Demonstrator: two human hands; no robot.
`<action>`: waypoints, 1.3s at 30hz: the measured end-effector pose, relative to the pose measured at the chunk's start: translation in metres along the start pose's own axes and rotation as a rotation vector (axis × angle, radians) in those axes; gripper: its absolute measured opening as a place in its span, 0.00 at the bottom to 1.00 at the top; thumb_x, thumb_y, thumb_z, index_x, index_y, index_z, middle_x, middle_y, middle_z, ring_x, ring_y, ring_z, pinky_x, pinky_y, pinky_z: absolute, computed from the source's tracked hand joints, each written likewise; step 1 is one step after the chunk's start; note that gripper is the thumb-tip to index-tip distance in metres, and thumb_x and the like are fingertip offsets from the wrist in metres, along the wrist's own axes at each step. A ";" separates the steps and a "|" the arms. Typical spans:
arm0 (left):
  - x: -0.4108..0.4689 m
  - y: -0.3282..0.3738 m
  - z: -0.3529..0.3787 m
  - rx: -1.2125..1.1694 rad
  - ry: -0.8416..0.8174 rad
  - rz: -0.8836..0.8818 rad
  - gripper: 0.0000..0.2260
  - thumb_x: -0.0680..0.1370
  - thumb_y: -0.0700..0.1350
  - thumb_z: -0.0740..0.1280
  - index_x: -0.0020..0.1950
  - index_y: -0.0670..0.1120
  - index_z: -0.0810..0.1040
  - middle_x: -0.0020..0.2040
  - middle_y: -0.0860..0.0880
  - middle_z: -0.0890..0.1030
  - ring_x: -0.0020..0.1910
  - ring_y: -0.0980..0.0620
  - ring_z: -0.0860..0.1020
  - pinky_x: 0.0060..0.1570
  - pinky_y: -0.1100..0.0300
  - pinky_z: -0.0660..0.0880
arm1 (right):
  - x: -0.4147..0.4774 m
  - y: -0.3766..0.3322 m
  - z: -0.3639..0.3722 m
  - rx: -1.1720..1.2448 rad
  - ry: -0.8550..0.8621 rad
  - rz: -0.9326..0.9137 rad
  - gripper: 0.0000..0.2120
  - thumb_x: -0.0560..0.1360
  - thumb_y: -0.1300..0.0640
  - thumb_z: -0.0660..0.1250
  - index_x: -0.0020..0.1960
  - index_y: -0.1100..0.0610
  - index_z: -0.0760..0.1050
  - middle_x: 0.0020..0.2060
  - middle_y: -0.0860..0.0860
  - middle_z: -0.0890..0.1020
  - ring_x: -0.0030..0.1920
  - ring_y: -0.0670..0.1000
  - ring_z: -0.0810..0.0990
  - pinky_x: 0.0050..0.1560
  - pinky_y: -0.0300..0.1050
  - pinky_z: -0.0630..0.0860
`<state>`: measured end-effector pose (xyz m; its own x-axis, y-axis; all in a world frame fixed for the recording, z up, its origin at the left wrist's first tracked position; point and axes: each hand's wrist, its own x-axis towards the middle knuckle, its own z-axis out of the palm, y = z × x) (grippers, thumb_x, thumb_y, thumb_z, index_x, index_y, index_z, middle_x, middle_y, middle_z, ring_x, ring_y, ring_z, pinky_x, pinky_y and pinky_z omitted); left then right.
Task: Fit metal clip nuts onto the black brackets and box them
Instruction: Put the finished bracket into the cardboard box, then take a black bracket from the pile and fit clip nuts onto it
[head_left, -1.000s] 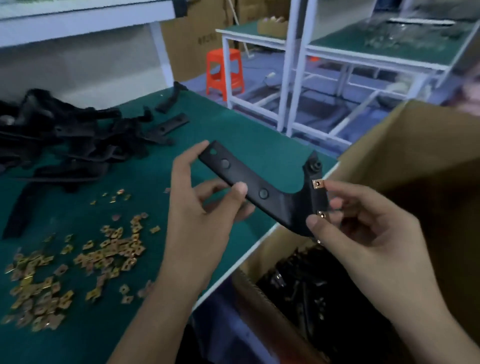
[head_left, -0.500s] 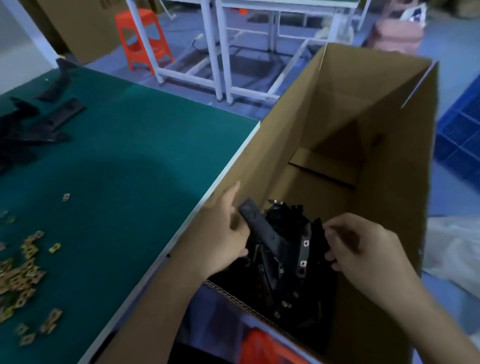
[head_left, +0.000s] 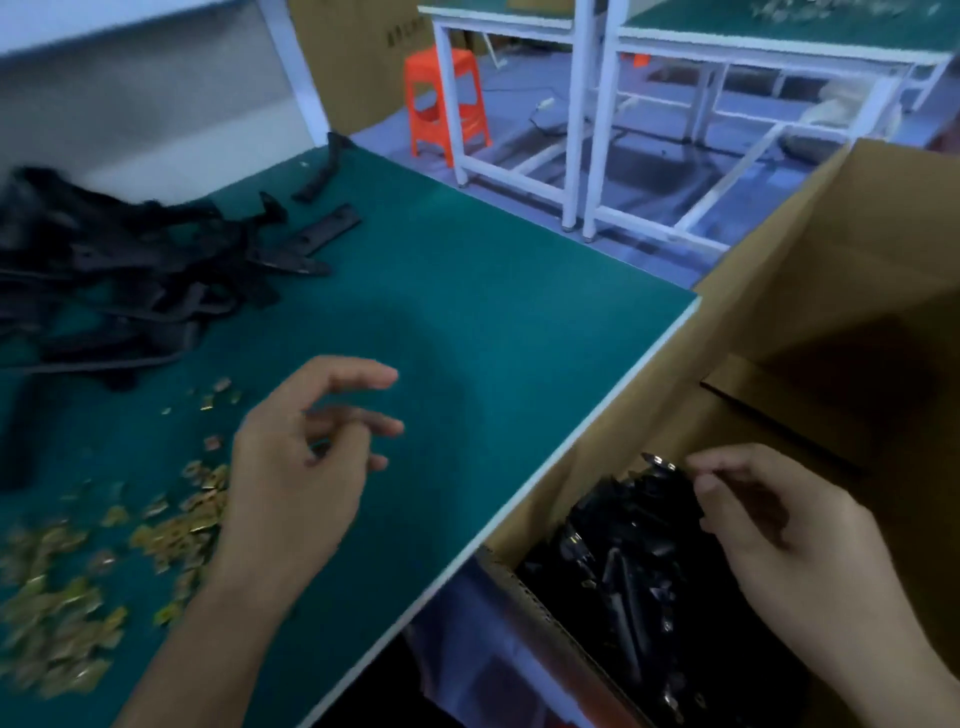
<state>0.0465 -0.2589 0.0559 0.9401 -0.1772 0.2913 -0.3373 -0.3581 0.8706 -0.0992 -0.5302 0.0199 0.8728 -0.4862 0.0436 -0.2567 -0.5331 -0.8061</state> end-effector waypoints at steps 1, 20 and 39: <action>0.004 -0.012 -0.026 0.045 0.128 0.001 0.24 0.76 0.26 0.58 0.49 0.54 0.81 0.45 0.56 0.84 0.40 0.57 0.84 0.32 0.68 0.77 | 0.008 -0.010 0.011 0.027 -0.021 -0.033 0.08 0.77 0.52 0.69 0.49 0.38 0.79 0.46 0.29 0.80 0.47 0.32 0.79 0.37 0.27 0.73; 0.010 -0.185 -0.238 0.418 0.647 -0.323 0.10 0.79 0.45 0.70 0.59 0.55 0.79 0.56 0.57 0.81 0.57 0.58 0.78 0.53 0.70 0.71 | 0.116 -0.250 0.363 -0.151 -0.516 -0.727 0.21 0.80 0.52 0.67 0.72 0.49 0.69 0.63 0.46 0.72 0.55 0.48 0.76 0.48 0.35 0.72; 0.004 -0.200 -0.247 -0.037 0.839 -0.129 0.26 0.80 0.59 0.69 0.35 0.40 0.67 0.29 0.45 0.64 0.31 0.41 0.69 0.33 0.51 0.76 | 0.103 -0.290 0.393 0.119 -0.572 -0.733 0.13 0.79 0.51 0.71 0.63 0.43 0.79 0.54 0.36 0.80 0.52 0.34 0.78 0.46 0.24 0.72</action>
<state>0.1299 0.0382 -0.0189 0.7019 0.6067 0.3732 -0.2364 -0.2958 0.9255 0.2286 -0.1534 0.0265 0.8795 0.3743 0.2937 0.4552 -0.4821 -0.7486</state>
